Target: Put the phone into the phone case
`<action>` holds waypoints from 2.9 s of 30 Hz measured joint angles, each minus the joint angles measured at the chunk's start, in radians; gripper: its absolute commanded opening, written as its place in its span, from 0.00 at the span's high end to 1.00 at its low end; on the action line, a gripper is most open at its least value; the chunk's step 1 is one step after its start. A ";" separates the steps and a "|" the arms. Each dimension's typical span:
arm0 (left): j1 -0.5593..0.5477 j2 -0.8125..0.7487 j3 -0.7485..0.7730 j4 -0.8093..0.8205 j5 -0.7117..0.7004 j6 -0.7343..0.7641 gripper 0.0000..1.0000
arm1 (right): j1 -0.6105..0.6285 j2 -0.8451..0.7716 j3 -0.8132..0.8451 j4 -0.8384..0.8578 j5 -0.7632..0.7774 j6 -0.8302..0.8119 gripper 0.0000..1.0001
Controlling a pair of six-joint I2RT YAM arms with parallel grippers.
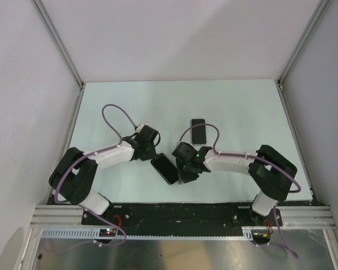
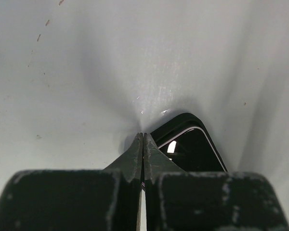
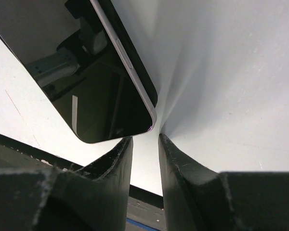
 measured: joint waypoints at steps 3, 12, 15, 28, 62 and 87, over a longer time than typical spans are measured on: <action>-0.003 -0.008 -0.004 0.000 0.000 -0.010 1.00 | 0.000 0.003 0.004 -0.002 0.000 -0.006 0.66; -0.029 -0.007 0.006 -0.008 0.091 -0.016 1.00 | 0.001 0.003 0.016 -0.008 0.053 -0.006 0.67; -0.020 -0.003 0.015 -0.015 0.108 -0.012 1.00 | 0.003 0.002 0.014 0.002 0.074 -0.002 0.67; 0.100 -0.074 0.037 -0.088 0.087 0.024 1.00 | 0.006 -0.004 -0.023 0.126 0.132 0.034 0.67; 0.058 0.047 0.011 0.015 0.034 -0.018 1.00 | -0.082 -0.016 -0.051 0.186 0.137 0.053 0.73; -0.032 -0.027 -0.048 -0.055 0.109 -0.093 1.00 | -0.031 -0.431 -0.289 0.121 0.145 0.144 0.53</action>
